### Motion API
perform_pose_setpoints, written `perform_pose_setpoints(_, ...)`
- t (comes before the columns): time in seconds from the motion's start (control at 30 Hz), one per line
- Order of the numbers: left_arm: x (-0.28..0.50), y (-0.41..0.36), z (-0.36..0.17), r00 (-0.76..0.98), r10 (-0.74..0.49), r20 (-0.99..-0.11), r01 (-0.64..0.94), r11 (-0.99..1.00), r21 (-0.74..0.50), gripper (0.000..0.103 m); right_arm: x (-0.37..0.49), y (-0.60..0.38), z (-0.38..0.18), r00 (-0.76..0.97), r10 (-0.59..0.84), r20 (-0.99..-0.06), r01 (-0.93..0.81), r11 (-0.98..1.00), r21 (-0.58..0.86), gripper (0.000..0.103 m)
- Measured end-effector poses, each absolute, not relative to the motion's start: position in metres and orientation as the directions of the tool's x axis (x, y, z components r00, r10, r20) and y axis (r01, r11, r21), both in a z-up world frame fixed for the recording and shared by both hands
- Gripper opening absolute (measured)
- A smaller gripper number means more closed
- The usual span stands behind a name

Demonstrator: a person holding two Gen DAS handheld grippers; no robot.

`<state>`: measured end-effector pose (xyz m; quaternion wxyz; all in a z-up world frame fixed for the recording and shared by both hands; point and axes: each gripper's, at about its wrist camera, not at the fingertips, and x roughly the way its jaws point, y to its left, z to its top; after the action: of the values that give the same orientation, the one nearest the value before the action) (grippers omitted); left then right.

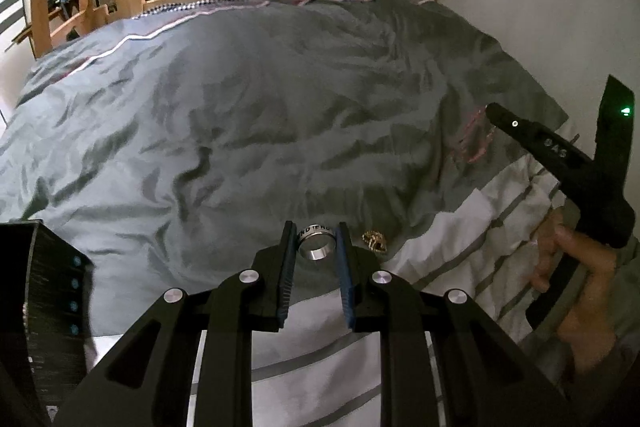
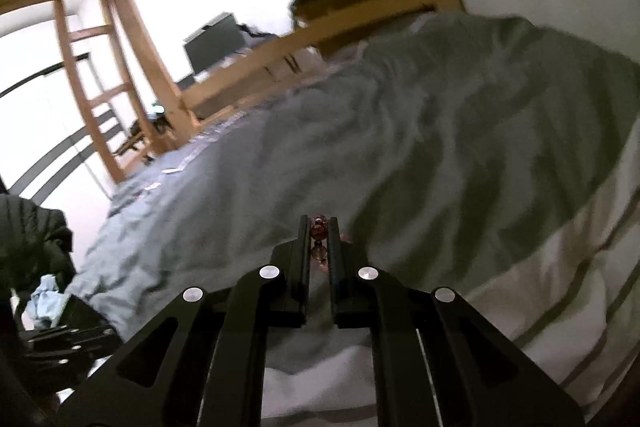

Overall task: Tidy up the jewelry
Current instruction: 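Carry the silver ring in the left tool while the right tool carries the bracelet to the box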

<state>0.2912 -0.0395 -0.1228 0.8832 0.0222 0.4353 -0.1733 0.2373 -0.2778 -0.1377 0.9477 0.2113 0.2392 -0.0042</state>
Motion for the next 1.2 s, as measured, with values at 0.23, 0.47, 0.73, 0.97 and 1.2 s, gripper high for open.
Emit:
perform_pose_setpoints(0.23, 0.271, -0.011, -0.093, 0.616, -0.276, -0.737, 0.287, 0.951, -0.116, 0.018, 0.225, -0.255, -0.117, 0.894, 0.171, -0.413, 0.022, 0.906, 0.423, 0.008)
perform_pose_setpoints(0.47, 0.241, 0.038, -0.051, 0.706, -0.247, -0.664, 0.225, 0.967, -0.121, 0.018, 0.212, -0.220, -0.101, 0.864, 0.296, -0.407, -0.074, 0.875, 0.479, 0.008)
perform_pose_setpoints(0.73, 0.212, 0.110, -0.037, 0.764, -0.190, -0.616, 0.142, 0.982, -0.127, 0.018, 0.194, -0.132, -0.064, 0.793, 0.471, -0.385, -0.263, 0.836, 0.482, 0.008)
perform_pose_setpoints(0.97, 0.201, 0.172, -0.039, 0.789, -0.187, -0.585, 0.077, 0.975, -0.208, 0.018, 0.196, -0.050, -0.048, 0.699, 0.606, -0.380, -0.386, 0.767, 0.513, 0.008)
perform_pose_setpoints(1.2, 0.195, 0.228, -0.069, 0.770, -0.234, -0.593, 0.049, 0.949, -0.311, 0.018, 0.208, 0.032, -0.041, 0.630, 0.663, -0.404, -0.463, 0.739, 0.490, 0.008)
